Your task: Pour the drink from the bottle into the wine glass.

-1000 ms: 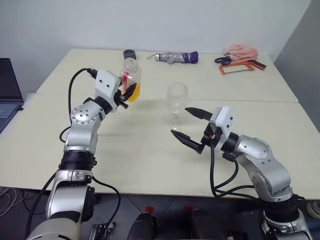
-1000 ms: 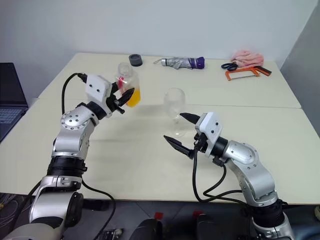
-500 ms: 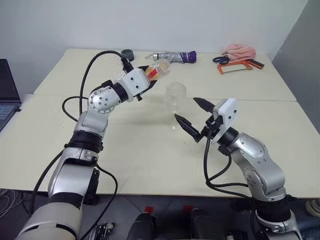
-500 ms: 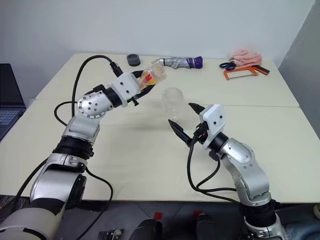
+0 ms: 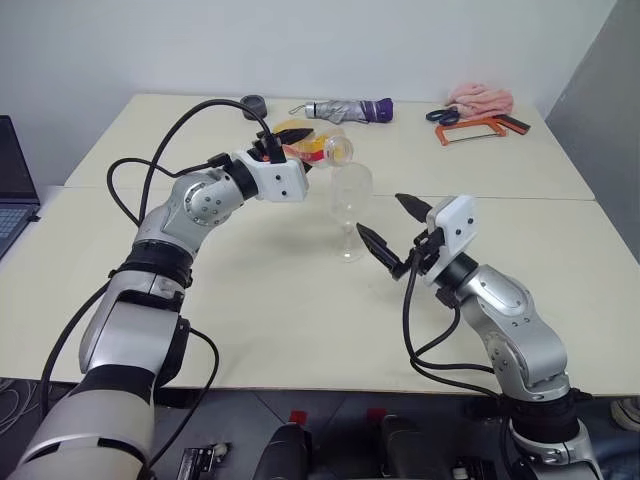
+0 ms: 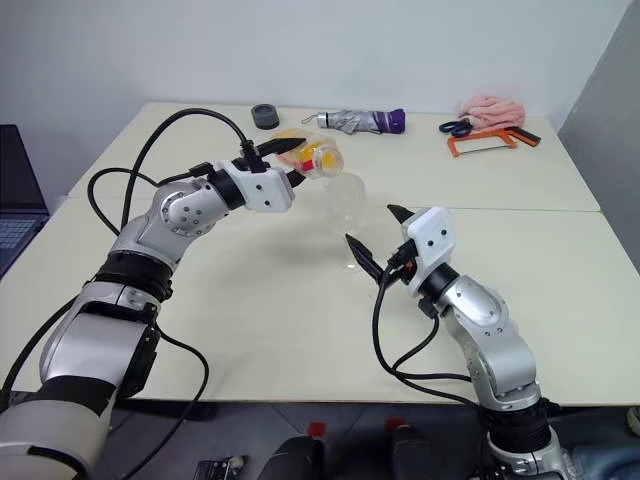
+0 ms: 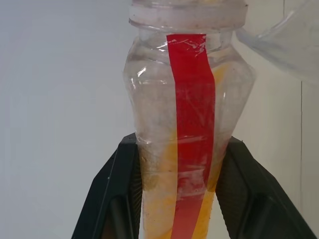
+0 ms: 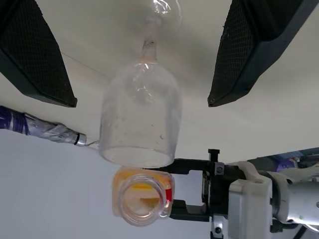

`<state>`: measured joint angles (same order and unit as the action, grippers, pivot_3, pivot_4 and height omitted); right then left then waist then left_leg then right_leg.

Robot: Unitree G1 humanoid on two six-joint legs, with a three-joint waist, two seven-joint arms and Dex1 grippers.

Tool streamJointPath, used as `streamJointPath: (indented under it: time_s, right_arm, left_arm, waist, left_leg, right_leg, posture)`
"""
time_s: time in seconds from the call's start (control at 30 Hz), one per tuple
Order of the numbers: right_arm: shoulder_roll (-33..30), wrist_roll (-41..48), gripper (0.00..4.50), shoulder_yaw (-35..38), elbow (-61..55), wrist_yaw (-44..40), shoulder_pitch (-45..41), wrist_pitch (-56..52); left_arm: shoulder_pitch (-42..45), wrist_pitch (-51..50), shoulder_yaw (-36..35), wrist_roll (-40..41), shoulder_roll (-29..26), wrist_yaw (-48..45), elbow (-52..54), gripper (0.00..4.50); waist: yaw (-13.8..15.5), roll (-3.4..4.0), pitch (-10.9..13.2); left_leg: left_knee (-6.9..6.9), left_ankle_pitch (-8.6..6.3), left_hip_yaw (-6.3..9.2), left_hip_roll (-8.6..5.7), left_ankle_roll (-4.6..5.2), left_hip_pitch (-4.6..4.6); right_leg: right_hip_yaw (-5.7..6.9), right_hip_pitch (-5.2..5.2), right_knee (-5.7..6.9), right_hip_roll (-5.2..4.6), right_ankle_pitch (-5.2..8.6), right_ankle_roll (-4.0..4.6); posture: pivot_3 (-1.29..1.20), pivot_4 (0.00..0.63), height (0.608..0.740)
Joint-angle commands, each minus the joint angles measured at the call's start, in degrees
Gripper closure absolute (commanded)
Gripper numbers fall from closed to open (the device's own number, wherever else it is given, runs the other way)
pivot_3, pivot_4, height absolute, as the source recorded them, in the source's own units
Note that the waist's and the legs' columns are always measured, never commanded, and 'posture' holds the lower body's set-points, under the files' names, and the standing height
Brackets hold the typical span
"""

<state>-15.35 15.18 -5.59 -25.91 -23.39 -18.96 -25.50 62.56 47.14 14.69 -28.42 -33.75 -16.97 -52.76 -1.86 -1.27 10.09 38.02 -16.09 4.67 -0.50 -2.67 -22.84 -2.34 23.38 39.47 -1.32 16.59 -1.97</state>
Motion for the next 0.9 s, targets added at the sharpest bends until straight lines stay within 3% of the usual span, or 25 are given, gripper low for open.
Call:
streamJointPath:
  time_s: [0.03, 0.9]
  right_arm:
    - [-0.08, -0.07, 0.00, 1.05, -0.78, 0.55, -0.80, 0.63]
    - [-0.14, -1.22, 0.00, -0.26, -1.30, 0.53, 1.10, 2.07]
  left_arm:
    - [3.51, 2.68, 0.47, -2.10, -1.30, 4.31, -0.40, 2.84]
    - [9.57, 4.81, 7.61, -15.45, -4.16, 21.09, -4.54, 2.84]
  waist:
    - [0.01, 0.00, 0.00]
    - [-0.01, 0.00, 0.00]
  left_leg:
    - [0.00, 0.00, -0.01, 0.00, 0.00, -0.01]
    - [0.02, -0.05, -0.10, -0.03, 0.09, 0.00]
  right_leg:
    - [0.01, 0.00, 0.00, 0.00, 0.00, 0.00]
    - [0.02, 0.02, 0.07, 0.00, 0.00, 0.00]
  posture:
    - [0.00, 0.150, 0.740]
    - [0.00, 0.150, 0.740]
